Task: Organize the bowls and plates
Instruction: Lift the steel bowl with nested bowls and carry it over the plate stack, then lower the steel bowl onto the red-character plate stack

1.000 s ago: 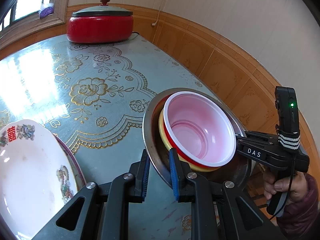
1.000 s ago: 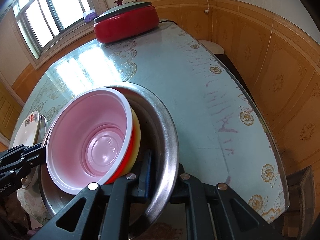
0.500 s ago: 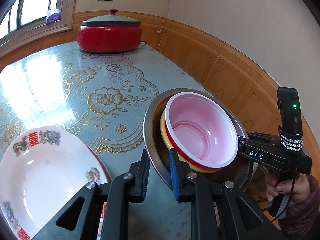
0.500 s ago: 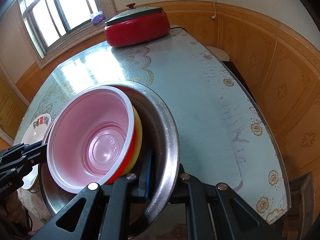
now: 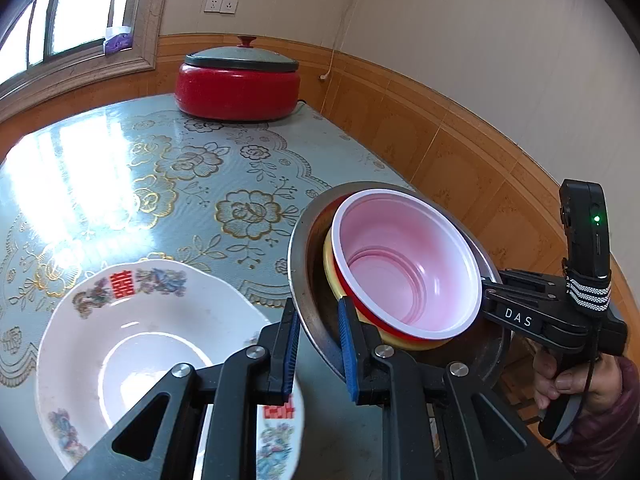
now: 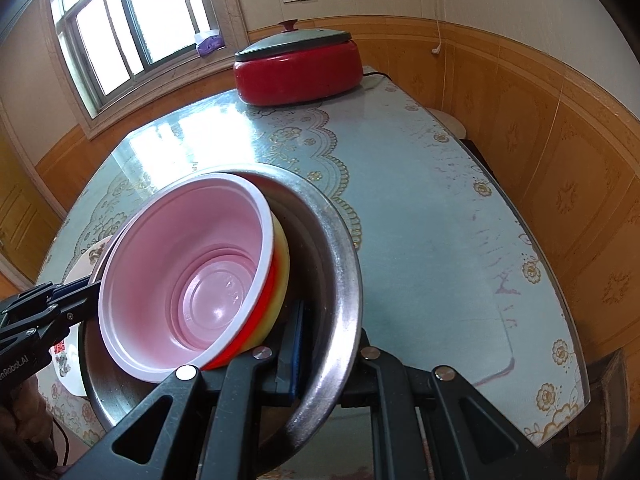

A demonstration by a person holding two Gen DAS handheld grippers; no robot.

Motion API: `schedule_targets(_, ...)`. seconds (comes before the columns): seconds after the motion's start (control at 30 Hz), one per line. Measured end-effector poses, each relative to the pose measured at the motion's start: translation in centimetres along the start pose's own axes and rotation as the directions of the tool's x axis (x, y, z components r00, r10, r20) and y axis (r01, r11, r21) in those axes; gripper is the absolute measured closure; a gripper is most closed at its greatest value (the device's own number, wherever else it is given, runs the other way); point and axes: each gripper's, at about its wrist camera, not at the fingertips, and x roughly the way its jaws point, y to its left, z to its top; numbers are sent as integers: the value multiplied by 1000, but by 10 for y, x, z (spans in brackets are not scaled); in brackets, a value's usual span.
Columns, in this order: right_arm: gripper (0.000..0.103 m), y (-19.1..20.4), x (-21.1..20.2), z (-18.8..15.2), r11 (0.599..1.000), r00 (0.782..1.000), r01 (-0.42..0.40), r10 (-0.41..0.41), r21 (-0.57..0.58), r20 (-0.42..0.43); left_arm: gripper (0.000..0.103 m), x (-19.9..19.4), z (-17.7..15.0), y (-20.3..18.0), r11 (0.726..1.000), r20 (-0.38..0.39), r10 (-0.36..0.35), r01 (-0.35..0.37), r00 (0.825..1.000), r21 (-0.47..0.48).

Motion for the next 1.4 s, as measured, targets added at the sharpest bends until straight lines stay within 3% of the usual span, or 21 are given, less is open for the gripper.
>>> schedule_targets(0.37, 96, 55, 1, 2, 1000, 1000, 16, -16, -27, 13, 83, -27, -4, 45, 1000, 13, -12, 11, 1000, 11)
schedule_targets(0.67, 96, 99, 6, 7, 997, 999, -33, 34, -72, 11, 84, -49, -11, 81, 999, 31, 25, -24, 999, -31)
schedule_targets(0.9, 94, 133, 17, 16, 977, 992, -129, 127, -172, -20, 85, -75, -25, 105, 986, 65, 118, -109, 991, -128)
schedule_targets(1.17, 94, 164, 42, 11, 938, 969, -243, 223, -245, -108, 87, -90, -46, 122, 944, 27, 253, -240, 967, -225)
schedule_targets(1.4, 94, 170, 47, 6, 940, 971, -230, 204, -253, -124, 87, -85, -54, 136, 944, 8, 248, -240, 969, -225)
